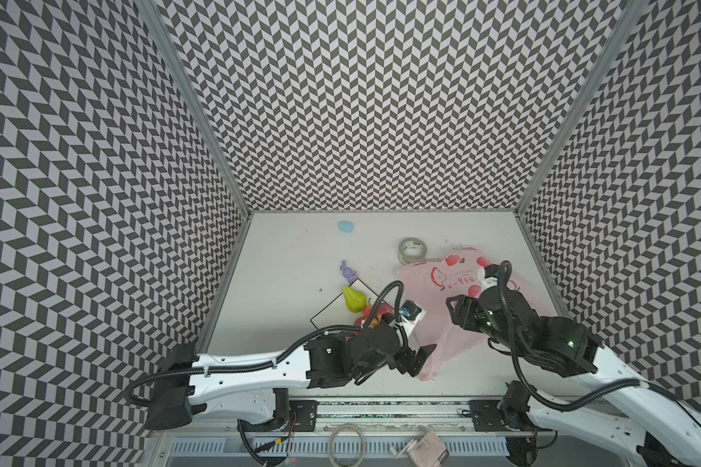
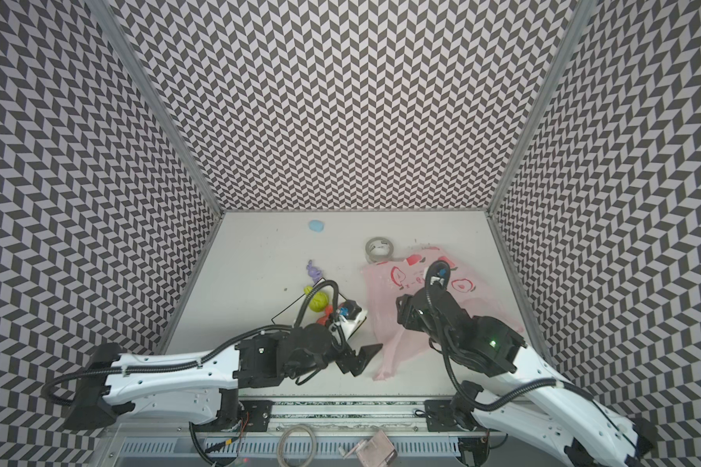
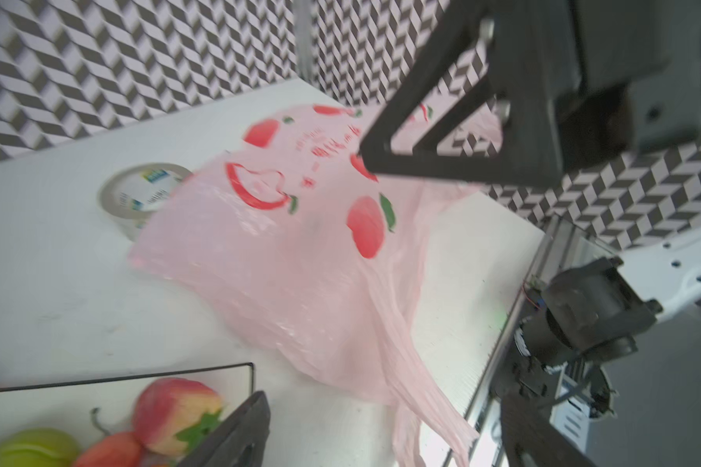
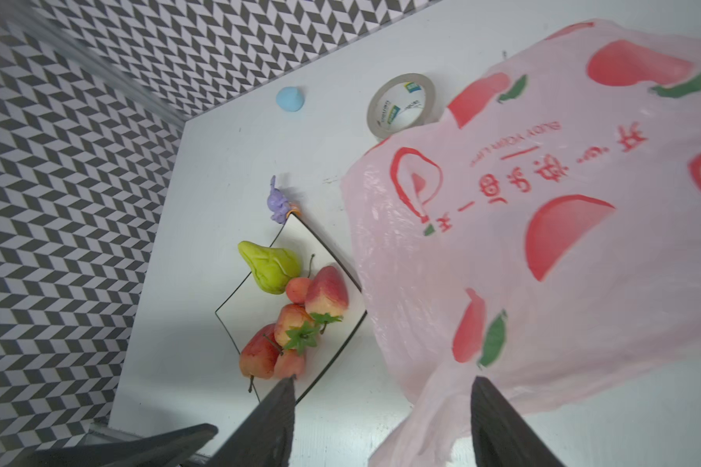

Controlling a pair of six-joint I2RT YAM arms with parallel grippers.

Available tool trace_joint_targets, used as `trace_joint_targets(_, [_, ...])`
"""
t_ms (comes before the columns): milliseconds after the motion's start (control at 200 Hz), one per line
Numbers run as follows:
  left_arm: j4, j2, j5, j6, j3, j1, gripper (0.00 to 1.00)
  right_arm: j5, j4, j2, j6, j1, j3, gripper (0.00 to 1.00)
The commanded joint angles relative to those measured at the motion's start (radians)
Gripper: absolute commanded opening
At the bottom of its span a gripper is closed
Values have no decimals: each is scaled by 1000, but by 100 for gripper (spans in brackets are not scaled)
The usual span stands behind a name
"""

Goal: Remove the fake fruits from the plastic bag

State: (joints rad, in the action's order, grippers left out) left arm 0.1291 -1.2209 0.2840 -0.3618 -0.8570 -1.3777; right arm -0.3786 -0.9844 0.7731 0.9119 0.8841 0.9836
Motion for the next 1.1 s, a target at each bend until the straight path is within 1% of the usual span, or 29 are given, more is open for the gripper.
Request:
trace_joint_targets(0, [-8, -94, -72, -54, -66, -19, 90, -55, -153, -60, 159, -1, -32, 67])
trace_joint_targets(100, [28, -184, -70, -48, -114, -20, 91, -50, -181, -95, 226, -2, -58, 66])
trace_joint_targets(240, [47, -274, -80, -35, -165, -18, 92, -33, -159, -140, 292, -2, -121, 65])
trace_joint_targets(265, [47, -290, -82, -13, -170, -16, 92, -30, -152, -147, 306, -2, -133, 65])
trace_joint_targets(335, [50, -331, -96, -15, -181, -1, 87, -26, -140, -164, 338, -2, -162, 65])
trace_joint_targets(375, [57, -353, -101, -25, -189, 14, 81, -23, -133, -174, 354, -4, -178, 65])
trace_joint_targets(446, [61, -383, -108, -28, -197, 36, 67, -14, -126, -182, 375, -5, -197, 63])
trace_joint_targets(571, [27, -398, -109, -28, -206, 59, 38, 19, -120, -181, 382, -12, -241, 60])
trace_joint_targets(591, [21, -398, -108, -28, -208, 63, 32, 26, -84, -177, 377, -13, -249, 60])
trace_joint_targets(671, [-8, -394, -130, -28, -209, 86, 12, 47, -58, -144, 355, -22, -276, 59])
trace_joint_targets(751, [-50, -371, -155, -57, -203, 114, 0, 75, -8, -118, 326, -41, -300, 59])
trace_joint_targets(816, [-68, -355, -155, -57, -212, 126, 0, 118, 52, -102, 293, -78, -324, 59])
trace_joint_targets(876, [-74, -344, -154, -58, -226, 137, 0, 183, 111, -86, 254, -133, -357, 59])
trace_joint_targets(966, [-82, -330, -148, -69, -251, 151, 0, 306, 198, -66, 189, -253, -415, 57])
trace_joint_targets(1021, [-88, -320, -141, -81, -261, 157, 0, 361, 247, -58, 175, -317, -438, 56])
trace_joint_targets(1091, [-93, -309, -132, -87, -272, 160, 0, 396, 307, -54, 181, -374, -452, 54])
